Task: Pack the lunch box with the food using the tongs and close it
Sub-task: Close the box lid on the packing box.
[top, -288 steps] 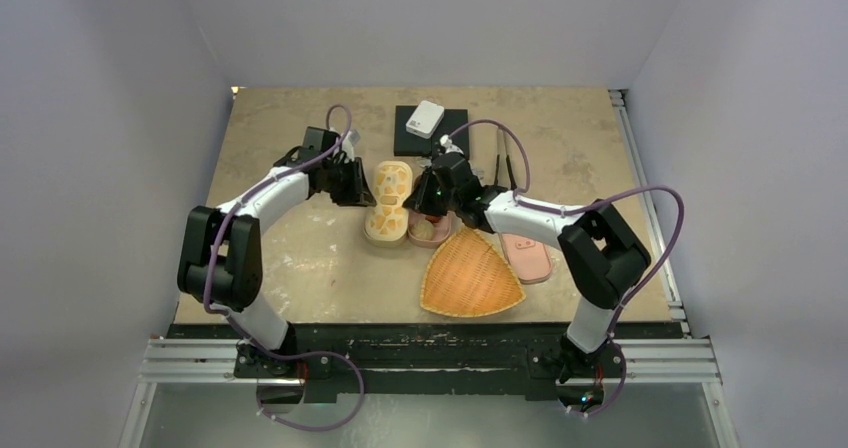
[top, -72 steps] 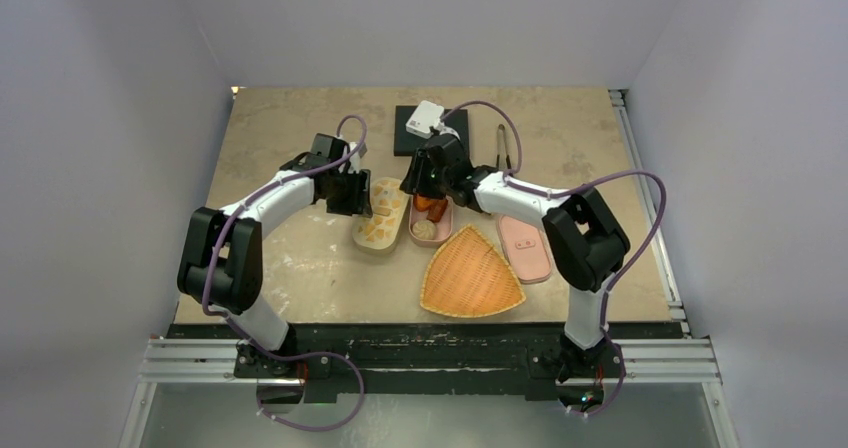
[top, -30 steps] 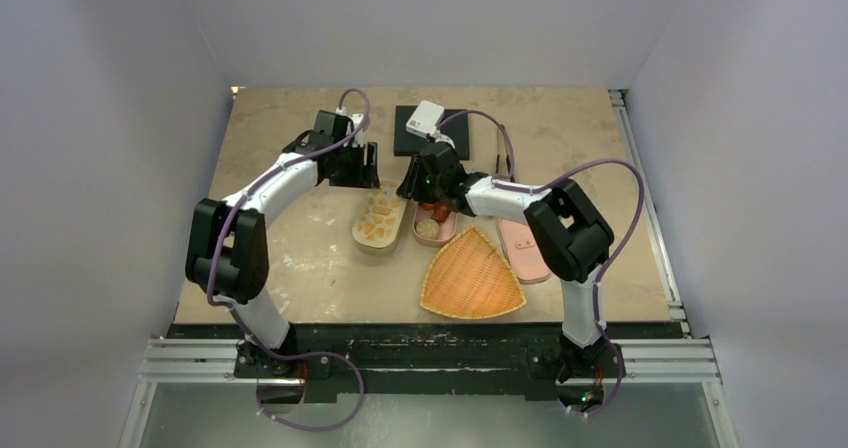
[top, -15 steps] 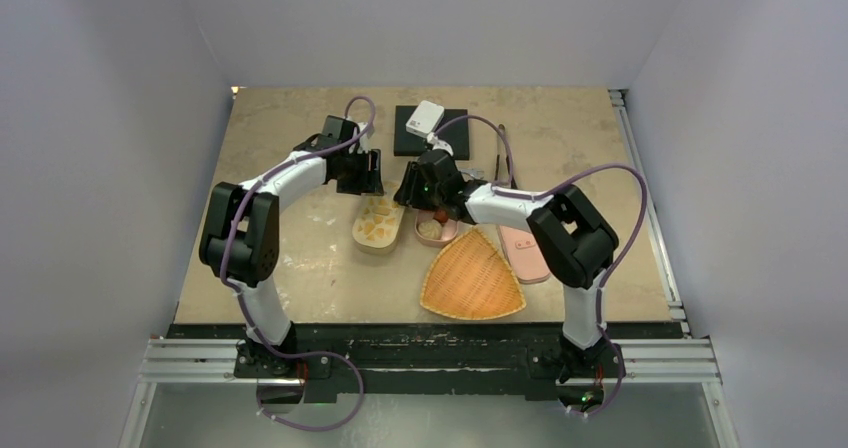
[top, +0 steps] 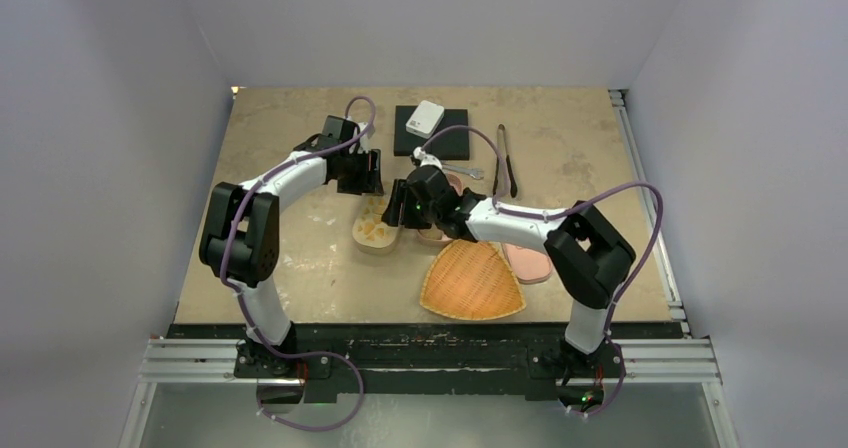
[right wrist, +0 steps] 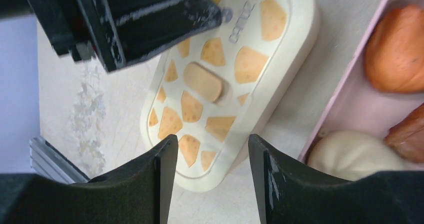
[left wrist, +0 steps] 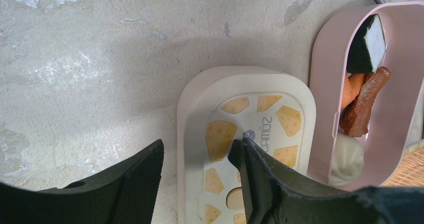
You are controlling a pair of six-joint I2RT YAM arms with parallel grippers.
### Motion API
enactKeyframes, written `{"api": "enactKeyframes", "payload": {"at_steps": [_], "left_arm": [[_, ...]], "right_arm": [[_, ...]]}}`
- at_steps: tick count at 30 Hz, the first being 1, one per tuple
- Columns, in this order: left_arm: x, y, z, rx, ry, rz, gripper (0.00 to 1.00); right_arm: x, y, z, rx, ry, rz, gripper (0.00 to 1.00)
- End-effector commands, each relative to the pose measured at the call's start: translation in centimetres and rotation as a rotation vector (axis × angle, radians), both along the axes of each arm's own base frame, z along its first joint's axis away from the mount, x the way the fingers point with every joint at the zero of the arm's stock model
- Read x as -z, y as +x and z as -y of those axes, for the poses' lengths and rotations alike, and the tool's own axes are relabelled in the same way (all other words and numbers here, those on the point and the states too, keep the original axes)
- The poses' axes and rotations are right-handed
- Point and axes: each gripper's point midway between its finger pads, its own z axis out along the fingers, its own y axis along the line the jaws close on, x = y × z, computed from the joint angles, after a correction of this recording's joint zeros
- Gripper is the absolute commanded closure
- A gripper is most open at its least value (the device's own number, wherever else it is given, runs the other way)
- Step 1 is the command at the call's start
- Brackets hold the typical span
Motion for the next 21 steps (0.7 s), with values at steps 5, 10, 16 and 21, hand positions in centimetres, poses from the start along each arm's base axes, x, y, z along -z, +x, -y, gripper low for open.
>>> {"api": "enactKeyframes", "payload": {"at_steps": [5, 10, 16, 21], "left_arm": [[3.4, -2.8, -2.6, 0.002, 0.143, -0.113, 0.46], [3.2, -2.7, -2.6, 0.001, 0.144, -0.110, 0.46], [2.8, -2.8, -2.5, 0.002, 0.137, -0.102, 0.46], [2.8, -3.0, -2.3, 0.010, 0.126, -0.106, 0.47]], "right_arm": [[4.5, -4.9, -0.7, -0.042, -0.050, -0.122, 0.46], [8.1, -7.1, 1.0, -0.030, -0.120, -0.186, 0.47], [11.5, -8.2, 2.8, -0.001, -0.195, -0.249, 0.48], [13.7, -9.5, 4.7, 0.024, -0.264, -0.306, 0.50]]}}
